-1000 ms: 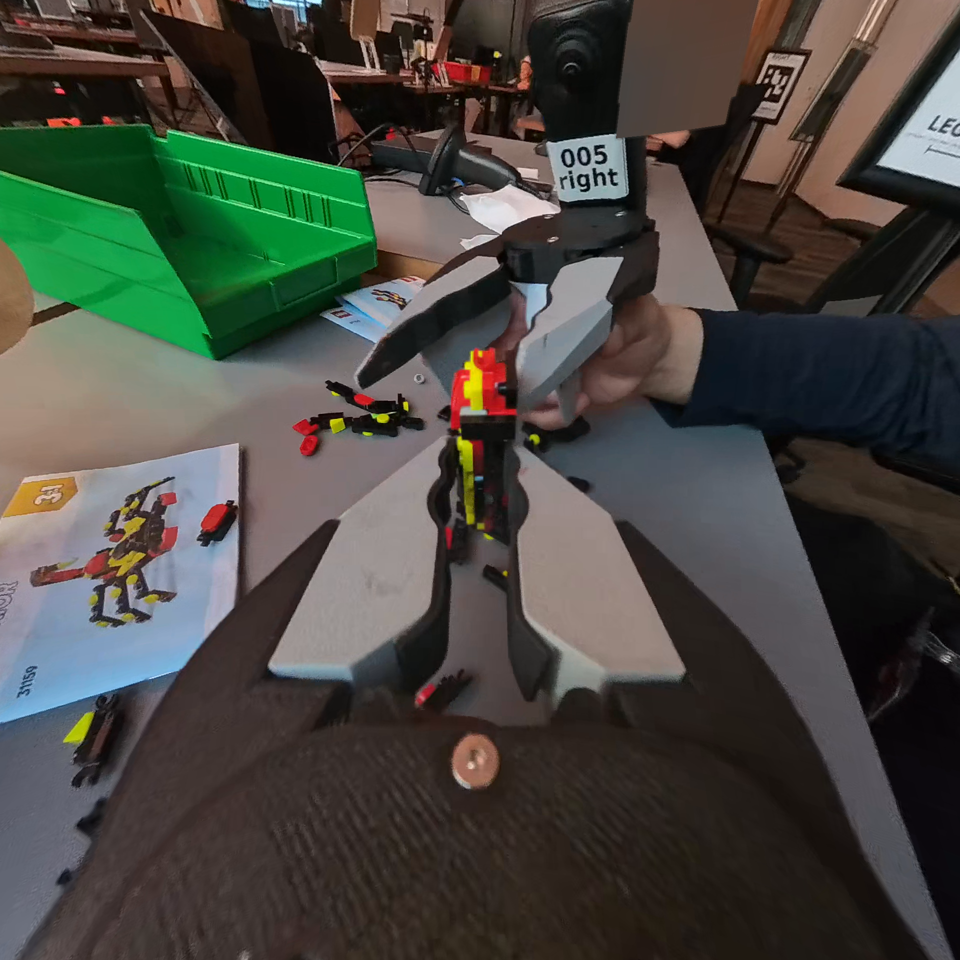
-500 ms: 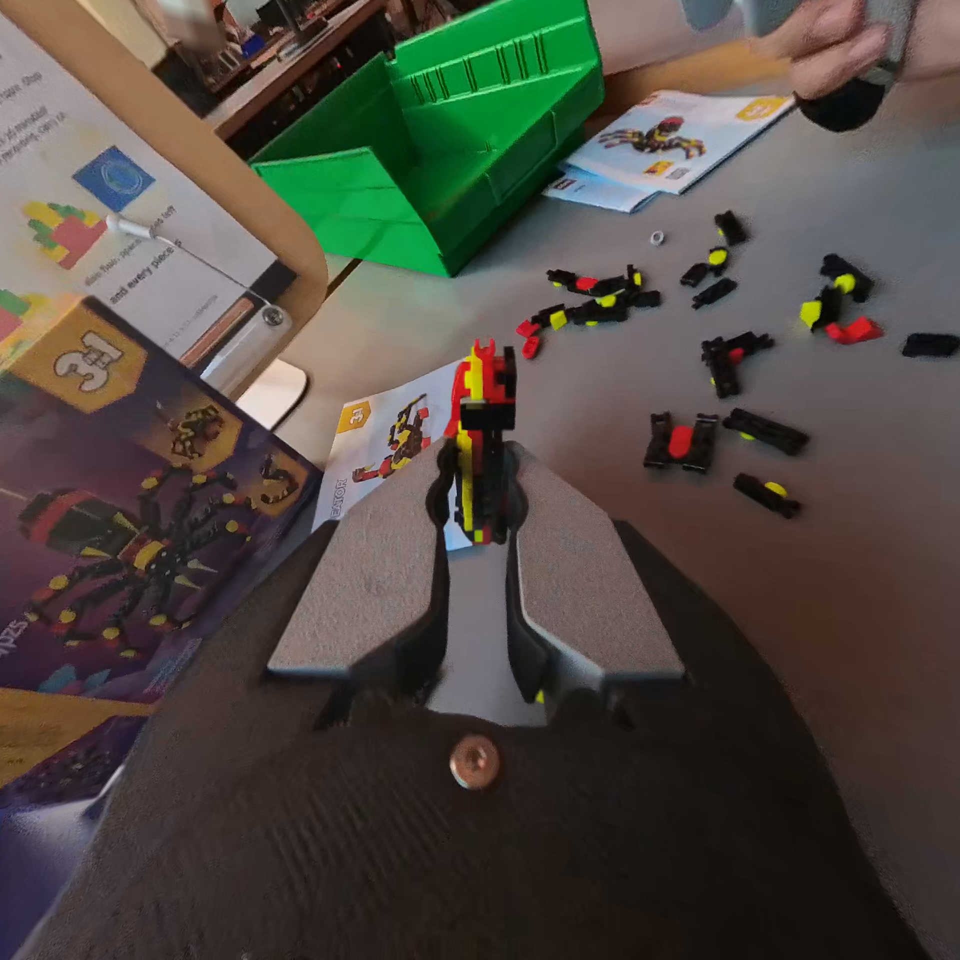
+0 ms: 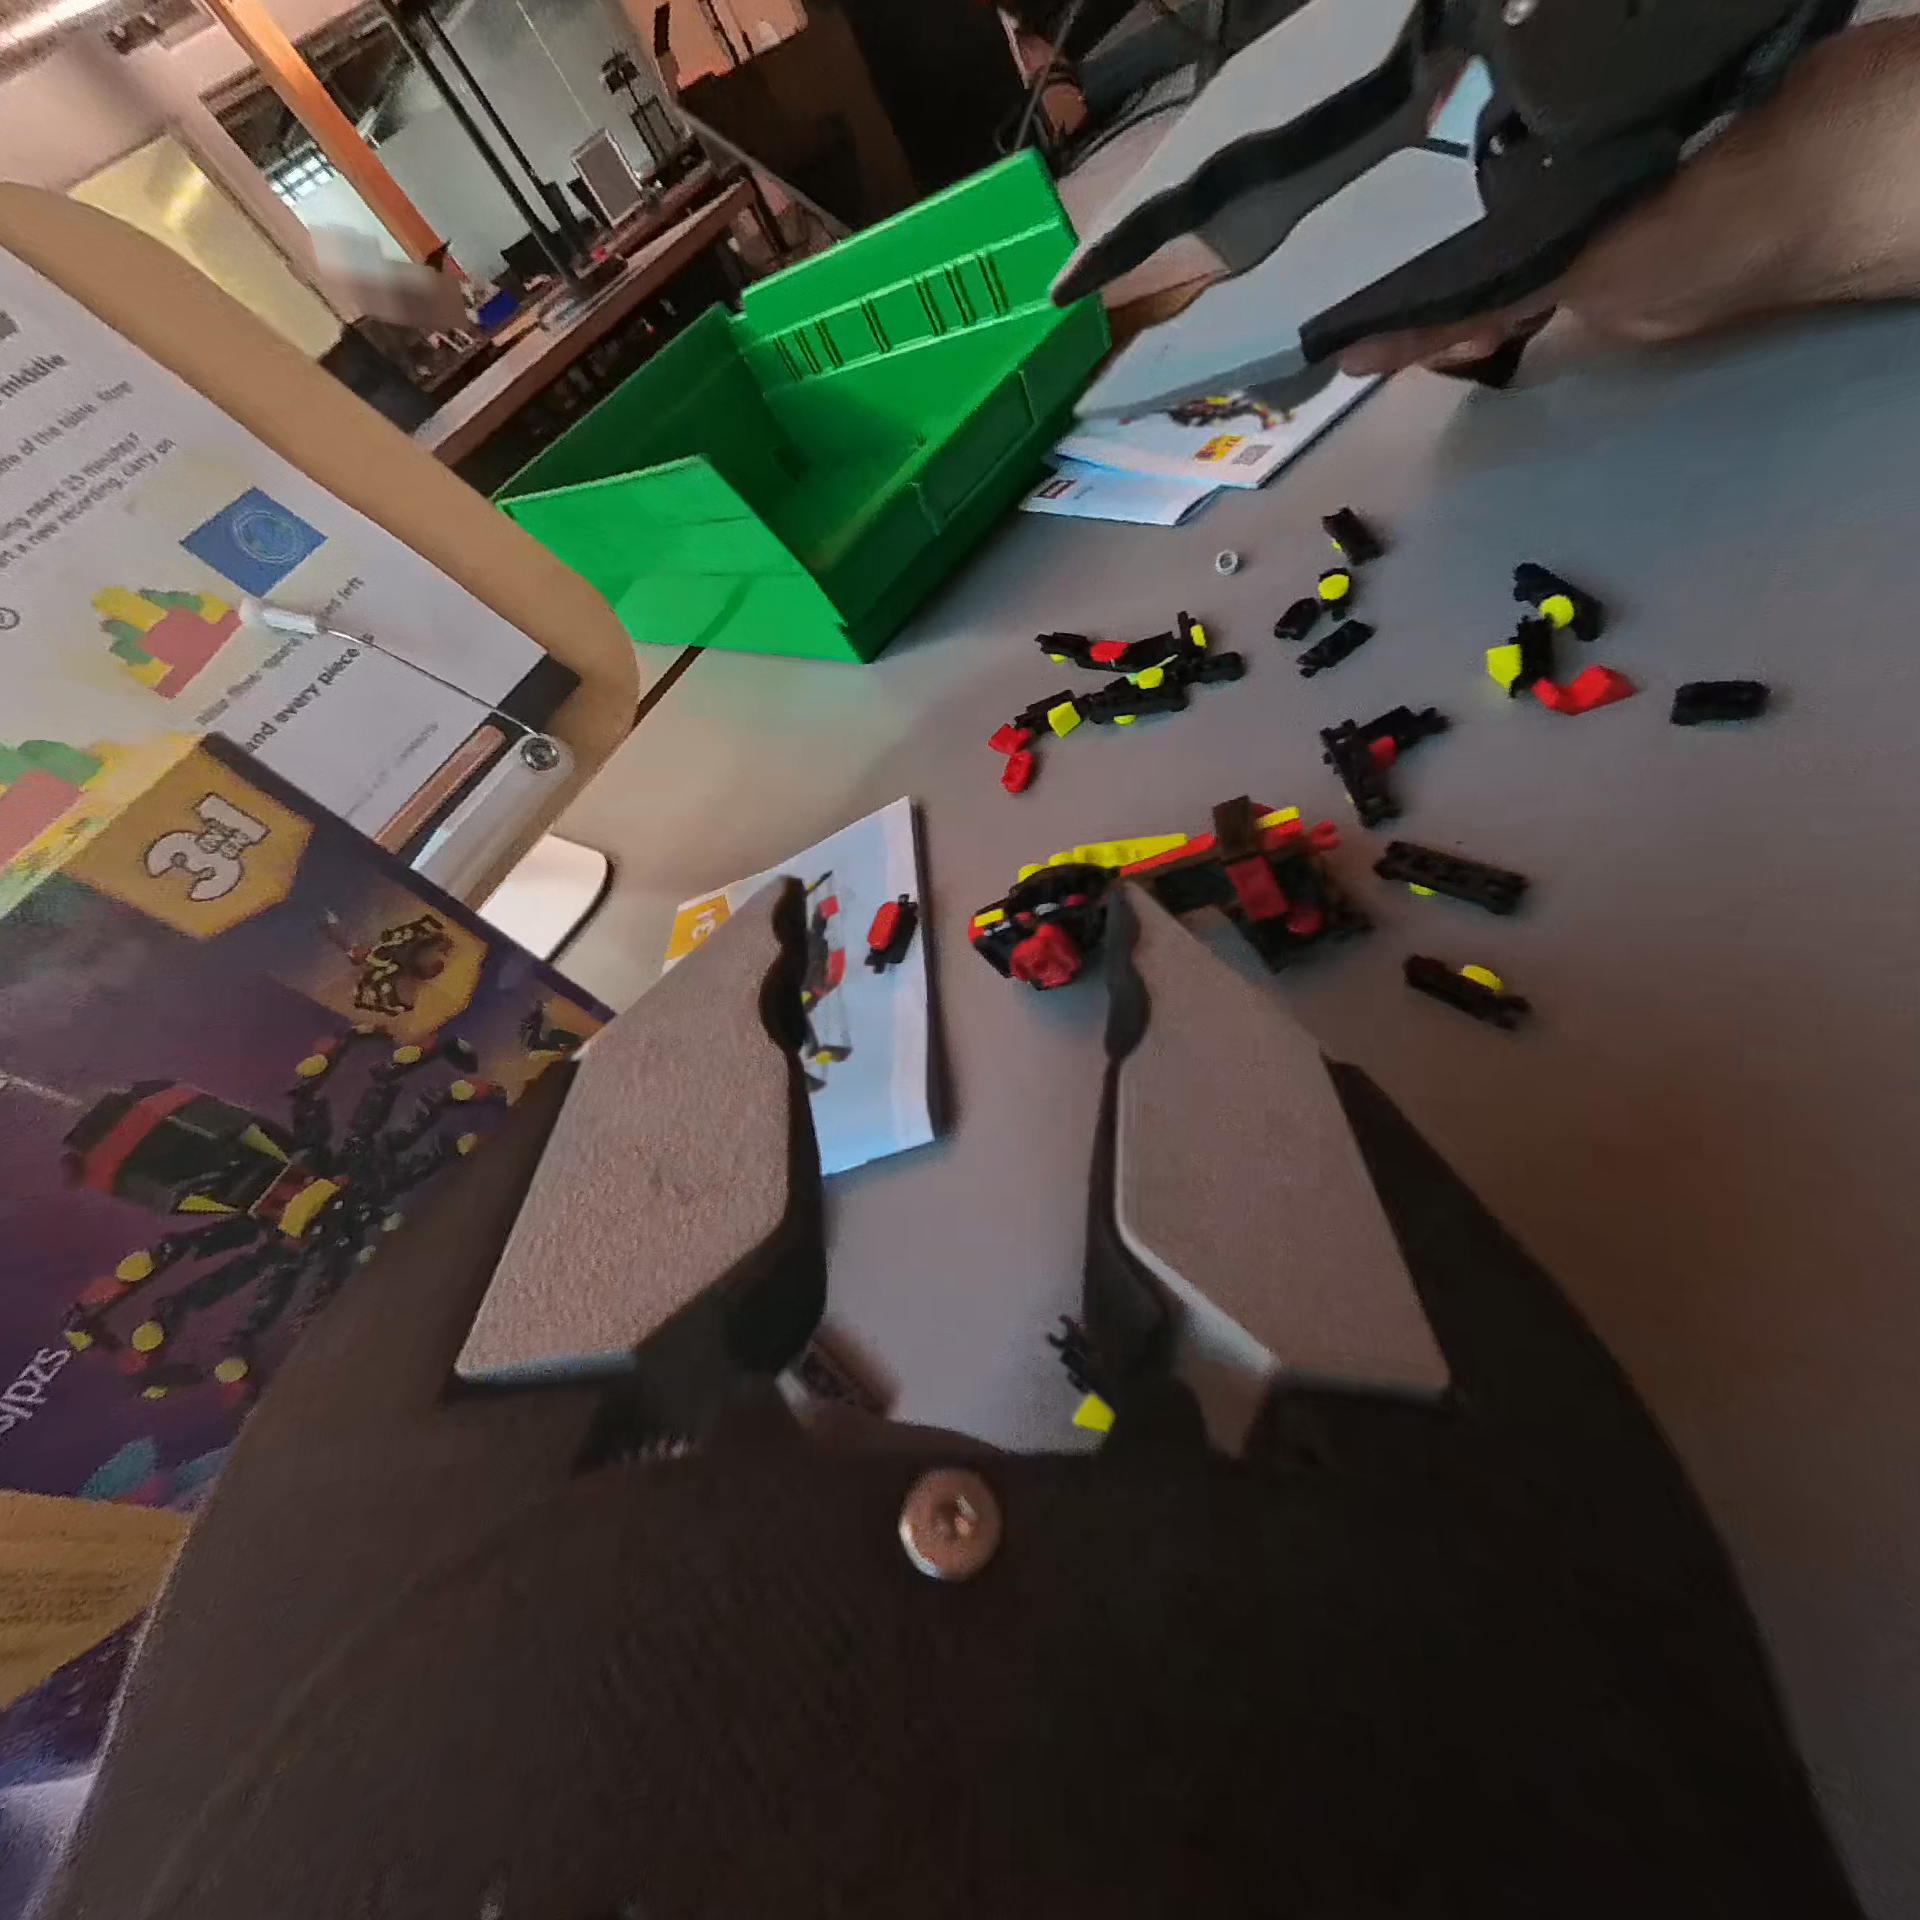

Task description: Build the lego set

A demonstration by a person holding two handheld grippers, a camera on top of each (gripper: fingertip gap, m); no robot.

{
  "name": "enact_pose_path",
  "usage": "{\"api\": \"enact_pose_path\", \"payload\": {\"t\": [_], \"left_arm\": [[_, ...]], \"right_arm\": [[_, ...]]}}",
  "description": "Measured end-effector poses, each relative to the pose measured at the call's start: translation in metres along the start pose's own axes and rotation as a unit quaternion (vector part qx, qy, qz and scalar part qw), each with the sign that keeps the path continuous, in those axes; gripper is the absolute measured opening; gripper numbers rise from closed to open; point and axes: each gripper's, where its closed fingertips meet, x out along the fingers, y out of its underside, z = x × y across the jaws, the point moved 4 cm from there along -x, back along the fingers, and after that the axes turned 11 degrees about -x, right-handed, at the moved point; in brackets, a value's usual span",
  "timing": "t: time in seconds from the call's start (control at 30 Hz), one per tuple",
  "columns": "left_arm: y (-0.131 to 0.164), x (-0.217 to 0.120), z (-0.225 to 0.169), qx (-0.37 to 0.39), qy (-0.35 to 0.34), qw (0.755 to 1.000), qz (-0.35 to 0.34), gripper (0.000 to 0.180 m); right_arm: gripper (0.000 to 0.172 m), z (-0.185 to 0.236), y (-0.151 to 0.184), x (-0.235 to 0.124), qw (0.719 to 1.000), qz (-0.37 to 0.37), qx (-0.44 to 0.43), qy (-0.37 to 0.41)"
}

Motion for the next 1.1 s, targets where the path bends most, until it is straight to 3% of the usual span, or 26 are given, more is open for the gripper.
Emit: {"api": "enact_pose_path", "payload": {"t": [0.17, 0.23, 0.3, 0.4, 0.57, 0.77, 1.1], "left_arm": [[0.008, -0.004, 0.037, 0.049, -0.099, 0.994, -0.017, 0.036], [0.012, -0.006, 0.050, 0.073, -0.137, 0.988, -0.015, 0.026], [0.014, -0.008, 0.060, 0.082, -0.166, 0.982, -0.016, 0.018], [0.015, -0.015, 0.079, 0.073, -0.219, 0.972, -0.030, 0.001], [0.014, -0.037, 0.112, 0.019, -0.318, 0.946, -0.066, 0.000], [0.017, -0.038, 0.117, 0.027, -0.347, 0.936, -0.054, 0.000], [0.024, -0.022, 0.109, 0.091, -0.339, 0.936, -0.003, 0.000]], "right_arm": [[0.014, -0.019, 0.014, -0.006, 0.995, 0.036, -0.015, 0.089], [0.000, -0.020, 0.017, -0.008, 0.993, 0.052, -0.024, 0.103], [0.000, -0.017, 0.020, -0.009, 0.992, 0.072, -0.037, 0.097], [0.000, -0.012, 0.024, -0.014, 0.988, 0.107, -0.054, 0.102], [0.000, 0.004, 0.027, -0.022, 0.977, 0.154, -0.115, 0.090], [0.000, 0.033, 0.031, -0.036, 0.955, 0.215, -0.196, 0.050], [0.000, 0.037, 0.036, -0.047, 0.947, 0.251, -0.194, 0.047]]}}
